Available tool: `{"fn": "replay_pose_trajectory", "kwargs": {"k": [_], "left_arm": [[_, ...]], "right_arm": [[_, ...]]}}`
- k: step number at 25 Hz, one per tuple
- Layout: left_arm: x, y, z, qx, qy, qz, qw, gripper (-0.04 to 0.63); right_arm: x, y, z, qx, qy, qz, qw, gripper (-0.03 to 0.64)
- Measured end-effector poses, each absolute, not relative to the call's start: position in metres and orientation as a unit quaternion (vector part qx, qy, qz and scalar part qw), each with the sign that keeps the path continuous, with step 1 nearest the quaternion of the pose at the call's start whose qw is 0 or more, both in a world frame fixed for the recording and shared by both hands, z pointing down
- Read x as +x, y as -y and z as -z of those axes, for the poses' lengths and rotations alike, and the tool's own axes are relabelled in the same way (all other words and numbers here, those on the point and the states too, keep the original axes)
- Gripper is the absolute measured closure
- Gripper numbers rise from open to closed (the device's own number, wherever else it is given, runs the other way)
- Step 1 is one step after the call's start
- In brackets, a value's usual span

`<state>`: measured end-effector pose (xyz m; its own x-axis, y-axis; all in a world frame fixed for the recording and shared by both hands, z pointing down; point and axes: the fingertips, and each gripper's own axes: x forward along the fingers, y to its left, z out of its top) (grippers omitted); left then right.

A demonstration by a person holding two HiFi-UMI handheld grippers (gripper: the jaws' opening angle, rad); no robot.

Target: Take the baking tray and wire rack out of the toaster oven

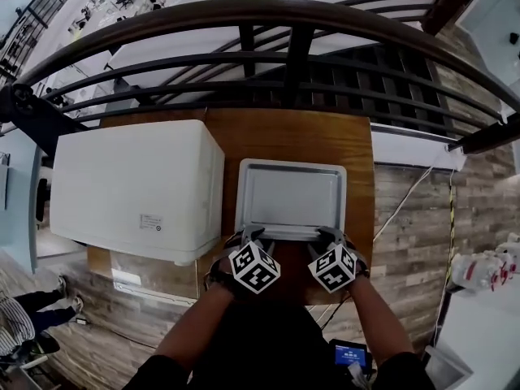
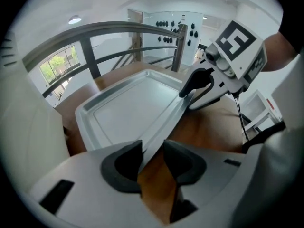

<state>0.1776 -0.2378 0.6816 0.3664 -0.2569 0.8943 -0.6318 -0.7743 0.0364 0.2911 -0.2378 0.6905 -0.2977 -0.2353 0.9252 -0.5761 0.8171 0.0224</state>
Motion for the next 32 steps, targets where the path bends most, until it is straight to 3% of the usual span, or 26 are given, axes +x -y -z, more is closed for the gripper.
{"fn": "replay_pose_trajectory", "kwargs": {"k": [21,28,32], "left_arm": [[0.15,0.379,-0.67,0.743,0.444,-0.466,0.184,0.474],[0.152,0.355,-0.621,0.772,0.482,-0.375,0.174,0.477],[0.16,0.332,-0.604,0.801,0.465,-0.337,0.17,0.529]], "right_arm": [[0.281,0.383,-0.683,0.347,0.79,-0.102,0.494,0.446],[0.288,0.375,-0.664,0.367,0.795,-0.085,0.476,0.403],[0.279,0.353,-0.638,0.382,0.803,-0.09,0.449,0.412]]}}
